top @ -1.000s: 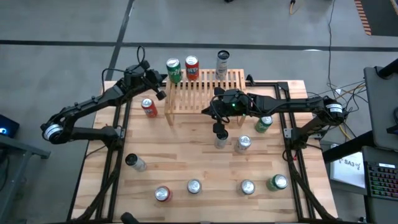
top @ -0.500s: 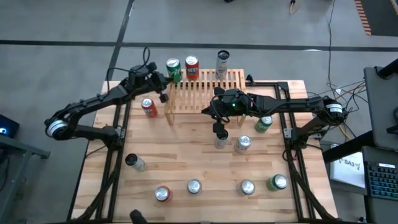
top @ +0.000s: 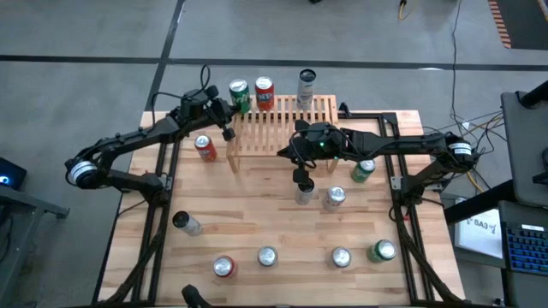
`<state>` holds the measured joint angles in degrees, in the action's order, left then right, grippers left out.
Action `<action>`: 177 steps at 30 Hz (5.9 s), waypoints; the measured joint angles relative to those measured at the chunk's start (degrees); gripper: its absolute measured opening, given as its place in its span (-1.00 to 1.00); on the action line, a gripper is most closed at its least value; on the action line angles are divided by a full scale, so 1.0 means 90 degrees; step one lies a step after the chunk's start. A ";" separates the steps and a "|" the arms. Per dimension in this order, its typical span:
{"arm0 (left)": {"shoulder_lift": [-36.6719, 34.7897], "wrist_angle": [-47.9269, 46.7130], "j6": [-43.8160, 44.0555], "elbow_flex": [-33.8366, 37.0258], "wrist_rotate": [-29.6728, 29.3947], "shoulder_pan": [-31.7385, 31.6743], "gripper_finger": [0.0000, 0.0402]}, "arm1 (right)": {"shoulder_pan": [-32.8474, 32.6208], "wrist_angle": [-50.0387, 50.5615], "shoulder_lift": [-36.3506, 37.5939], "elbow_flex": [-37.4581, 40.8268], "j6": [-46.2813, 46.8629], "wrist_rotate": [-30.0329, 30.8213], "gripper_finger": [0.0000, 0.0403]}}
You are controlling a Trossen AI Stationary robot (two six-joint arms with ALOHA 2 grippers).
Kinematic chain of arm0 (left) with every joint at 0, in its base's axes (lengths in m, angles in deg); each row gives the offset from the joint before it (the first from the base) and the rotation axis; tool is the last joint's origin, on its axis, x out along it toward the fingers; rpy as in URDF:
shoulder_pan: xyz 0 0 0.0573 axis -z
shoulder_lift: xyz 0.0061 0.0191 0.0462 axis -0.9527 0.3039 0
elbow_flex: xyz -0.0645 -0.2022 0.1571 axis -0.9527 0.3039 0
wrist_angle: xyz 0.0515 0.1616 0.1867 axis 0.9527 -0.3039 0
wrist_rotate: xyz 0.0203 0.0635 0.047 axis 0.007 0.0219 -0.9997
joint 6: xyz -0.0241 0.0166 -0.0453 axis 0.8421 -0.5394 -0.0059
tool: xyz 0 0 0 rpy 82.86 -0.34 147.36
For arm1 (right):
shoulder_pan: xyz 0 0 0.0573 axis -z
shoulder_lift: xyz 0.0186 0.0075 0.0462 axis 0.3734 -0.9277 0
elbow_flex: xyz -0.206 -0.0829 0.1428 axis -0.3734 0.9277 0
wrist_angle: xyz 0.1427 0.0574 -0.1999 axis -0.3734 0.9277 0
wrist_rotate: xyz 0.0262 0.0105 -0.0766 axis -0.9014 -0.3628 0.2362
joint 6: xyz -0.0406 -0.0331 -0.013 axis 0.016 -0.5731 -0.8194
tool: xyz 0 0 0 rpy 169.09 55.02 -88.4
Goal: Place canned beverage on shelf
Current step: Put the middle left green soda can on the shelf, then put the top red silver soda can on the shelf
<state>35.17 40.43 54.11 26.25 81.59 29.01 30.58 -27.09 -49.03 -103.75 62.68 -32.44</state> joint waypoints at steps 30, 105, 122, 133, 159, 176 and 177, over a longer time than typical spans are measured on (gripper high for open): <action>0.0030 0.0142 -0.0014 0.0000 -0.0012 -0.0012 -1.00 | -0.0001 0.0000 0.0002 0.0000 -0.0005 -0.0002 -0.96; -0.3312 0.0480 0.2611 0.0933 0.1763 0.3711 -1.00 | -0.2110 0.7851 -0.0053 -0.1950 0.9435 -0.1271 -0.87; -0.3487 0.0065 0.1578 0.0933 0.1659 0.3707 -1.00 | -0.2073 0.7808 -0.0090 -0.1933 1.0575 -0.0203 0.38; -0.4175 -0.0440 0.1546 0.0933 0.1657 0.3707 -1.00 | -0.2012 0.7808 -0.0092 -0.1909 1.0268 0.0403 0.51; -0.4434 -0.0645 0.1555 0.0933 0.1656 0.3707 -1.00 | -0.1985 0.7517 -0.0095 -0.0875 1.0656 0.0552 0.62; -0.4427 -0.0642 0.1555 0.0933 0.1653 0.3704 -1.00 | -0.1832 0.7085 -0.0095 -0.0488 1.0598 0.0828 0.69; -0.4427 -0.0644 0.1555 0.0933 0.1654 0.3704 -1.00 | -0.1830 0.7076 -0.0095 -0.0488 1.0598 0.0845 0.69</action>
<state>-4.67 34.63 68.10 34.64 96.48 62.35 14.11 36.59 -49.88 -108.15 158.06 -24.84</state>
